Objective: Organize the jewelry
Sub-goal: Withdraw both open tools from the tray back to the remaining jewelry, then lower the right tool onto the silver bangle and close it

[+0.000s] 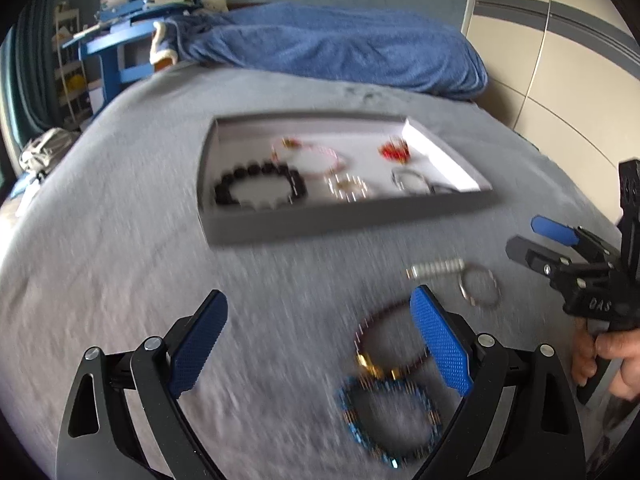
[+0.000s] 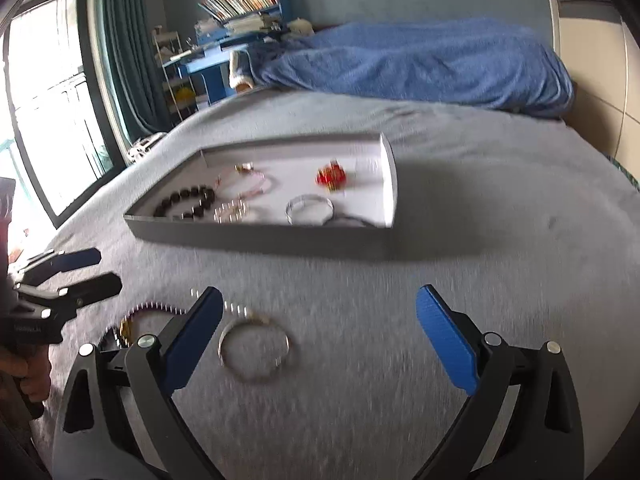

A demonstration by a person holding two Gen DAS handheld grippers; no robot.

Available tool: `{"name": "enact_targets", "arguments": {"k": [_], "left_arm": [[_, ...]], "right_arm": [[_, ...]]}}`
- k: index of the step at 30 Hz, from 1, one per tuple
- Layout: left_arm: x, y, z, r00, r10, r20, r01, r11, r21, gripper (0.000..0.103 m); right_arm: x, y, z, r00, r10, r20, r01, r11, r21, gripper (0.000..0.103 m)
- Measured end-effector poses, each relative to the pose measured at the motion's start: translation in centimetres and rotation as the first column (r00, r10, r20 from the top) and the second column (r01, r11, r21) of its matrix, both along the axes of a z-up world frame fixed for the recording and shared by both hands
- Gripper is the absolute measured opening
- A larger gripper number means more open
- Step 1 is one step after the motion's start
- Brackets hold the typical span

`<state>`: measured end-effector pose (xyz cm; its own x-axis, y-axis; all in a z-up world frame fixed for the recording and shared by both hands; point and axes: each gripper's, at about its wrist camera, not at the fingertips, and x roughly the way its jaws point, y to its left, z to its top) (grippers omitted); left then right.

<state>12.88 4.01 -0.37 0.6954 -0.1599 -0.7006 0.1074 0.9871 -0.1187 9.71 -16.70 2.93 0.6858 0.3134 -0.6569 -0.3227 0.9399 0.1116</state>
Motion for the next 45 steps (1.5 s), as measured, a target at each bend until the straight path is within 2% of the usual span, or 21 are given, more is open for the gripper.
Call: {"name": "enact_targets", "arguments": {"k": [4, 8, 12, 20, 25, 29, 32, 38, 43, 45], "left_arm": [[-2.0, -0.5, -1.3, 0.999, 0.007, -0.032, -0.007, 1.000, -0.008, 0.092], [-3.6, -0.4, -0.9, 0.999, 0.037, -0.014, -0.038, 0.999, -0.013, 0.093], [-4.7, -0.7, -1.6, 0.999, 0.012, -0.051, -0.014, 0.999, -0.041, 0.093], [-4.6, -2.8, -2.1, 0.996, -0.020, -0.081, 0.025, 0.998, 0.056, 0.093], [-4.6, -3.7, -2.4, 0.995, -0.038, -0.092, 0.048, 0.994, 0.101, 0.093], [-4.6, -3.0, -2.4, 0.995, -0.035, -0.096, 0.041, 0.997, 0.063, 0.093], [-4.5, -2.7, -2.5, 0.994, -0.034, -0.102, 0.038, 0.998, 0.042, 0.093], [-4.5, -2.5, -2.5, 0.995, -0.029, -0.100, 0.033, 0.999, 0.035, 0.093], [-4.5, -2.5, -2.4, 0.995, -0.024, -0.100, 0.028, 0.999, 0.037, 0.093], [-4.4, -2.6, -2.4, 0.995, -0.024, -0.101, 0.028, 0.999, 0.041, 0.093]], "right_arm": [[-1.3, -0.3, -0.7, 1.000, -0.013, -0.025, 0.013, 1.000, 0.004, 0.097], [-2.5, -0.3, -1.0, 0.999, -0.013, -0.033, 0.013, 1.000, 0.006, 0.097], [-3.4, 0.0, -1.5, 0.999, -0.004, -0.049, 0.004, 1.000, -0.010, 0.097], [-3.6, 2.0, -2.0, 0.998, 0.026, -0.059, -0.032, 0.993, -0.114, 0.097], [-2.3, 2.4, -2.5, 0.994, 0.035, -0.100, -0.046, 0.992, -0.116, 0.097], [-1.2, 2.5, -2.4, 0.993, 0.021, -0.116, -0.033, 0.995, -0.096, 0.097], [-0.7, 3.2, -2.6, 0.992, 0.023, -0.123, -0.038, 0.993, -0.116, 0.097], [-0.4, 4.7, -3.3, 0.990, 0.044, -0.131, -0.069, 0.978, -0.195, 0.096], [0.0, 4.5, -3.6, 0.987, 0.046, -0.155, -0.074, 0.981, -0.179, 0.095], [-0.1, 4.6, -3.6, 0.987, 0.054, -0.151, -0.082, 0.980, -0.184, 0.090]]}}
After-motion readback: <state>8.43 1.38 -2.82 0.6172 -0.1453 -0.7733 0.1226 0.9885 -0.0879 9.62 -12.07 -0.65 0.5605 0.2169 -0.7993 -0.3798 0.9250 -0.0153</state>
